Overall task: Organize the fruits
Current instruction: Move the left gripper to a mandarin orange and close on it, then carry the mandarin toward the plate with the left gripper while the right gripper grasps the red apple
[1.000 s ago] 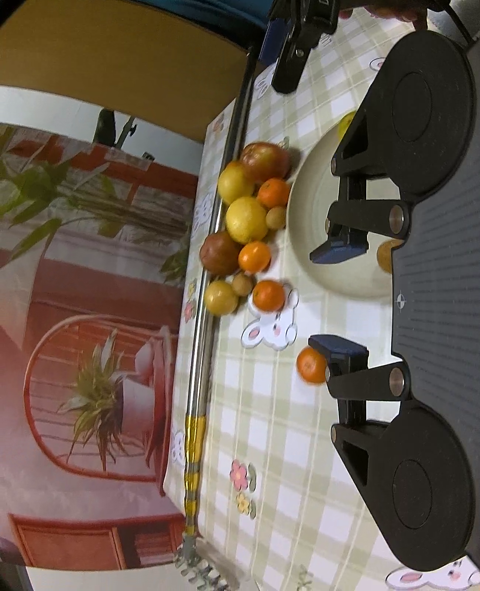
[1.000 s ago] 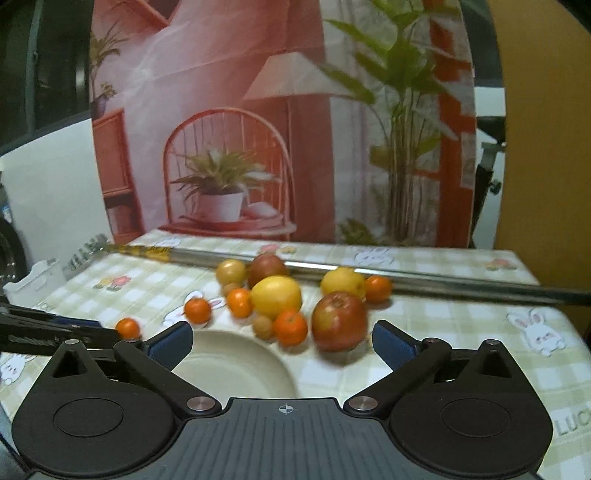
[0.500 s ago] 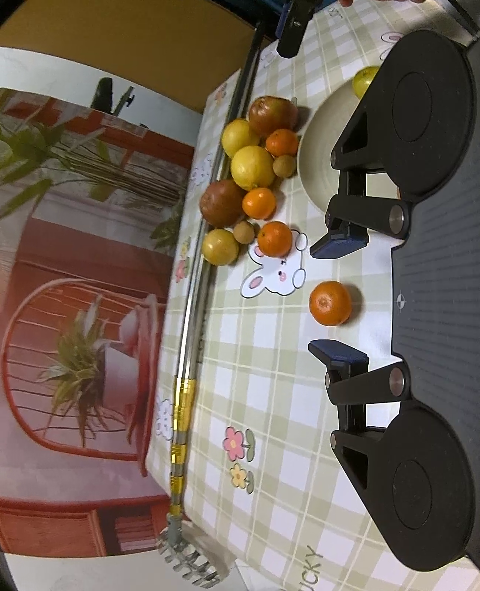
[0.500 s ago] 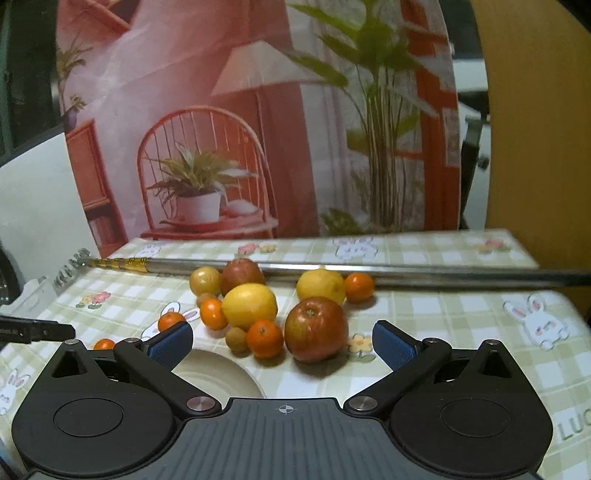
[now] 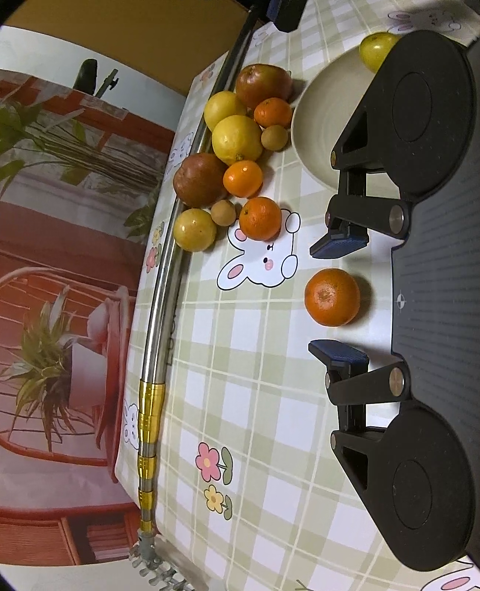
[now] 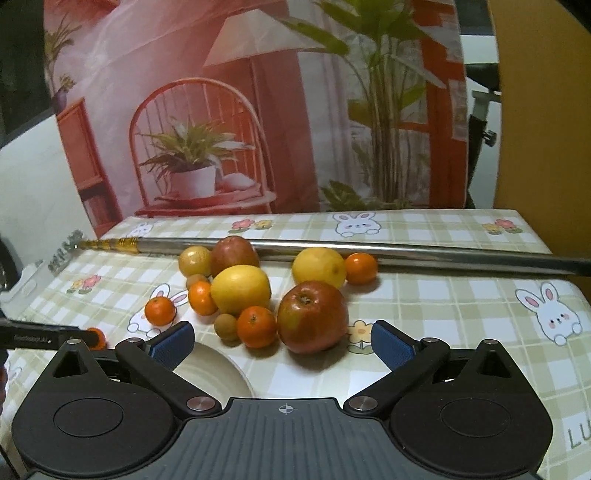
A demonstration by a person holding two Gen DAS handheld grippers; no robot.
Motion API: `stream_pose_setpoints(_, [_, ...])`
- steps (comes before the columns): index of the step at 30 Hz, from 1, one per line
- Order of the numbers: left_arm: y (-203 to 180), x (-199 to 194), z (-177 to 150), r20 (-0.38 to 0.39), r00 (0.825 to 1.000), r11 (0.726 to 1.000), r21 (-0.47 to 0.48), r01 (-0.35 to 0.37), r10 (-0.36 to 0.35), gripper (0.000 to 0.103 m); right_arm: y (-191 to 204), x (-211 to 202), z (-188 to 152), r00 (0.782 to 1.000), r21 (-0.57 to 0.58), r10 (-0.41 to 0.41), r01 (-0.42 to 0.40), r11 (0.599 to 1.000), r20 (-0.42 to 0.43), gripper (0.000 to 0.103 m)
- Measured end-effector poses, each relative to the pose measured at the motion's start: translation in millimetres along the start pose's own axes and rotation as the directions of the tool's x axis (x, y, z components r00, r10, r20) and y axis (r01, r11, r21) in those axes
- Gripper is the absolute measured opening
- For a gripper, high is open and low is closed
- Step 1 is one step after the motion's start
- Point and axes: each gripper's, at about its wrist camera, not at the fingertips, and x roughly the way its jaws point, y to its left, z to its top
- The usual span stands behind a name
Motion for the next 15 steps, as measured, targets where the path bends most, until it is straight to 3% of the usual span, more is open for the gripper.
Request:
stream_pose_setpoints(9, [-3.5, 9.3, -1.3, -0.009, 0.999, 0.999, 0.030, -0.031, 0.031, 0.044, 6.8, 5.4, 5.6, 0.999, -0.016, -0.029, 0.029, 0.999, 0.019, 0.101])
stream_pose_setpoints(12, [-6.5, 8.5, -1.5, -0.005, 1.000, 0.998, 0.051, -0.028, 0.028, 0.037, 6.6, 7.2, 5.4, 1.000, -0.020, -0.005, 0.005, 1.000, 0.011, 0.101])
stream_pose_setpoints(15, [-8.2, 7.9, -2.0, 0.000, 0.999, 0.998, 0.059, -0.036, 0.036, 0.037, 8.0, 8.0, 4.4, 1.000, -0.025, -0.006, 0.006, 1.000, 0.011, 0.098])
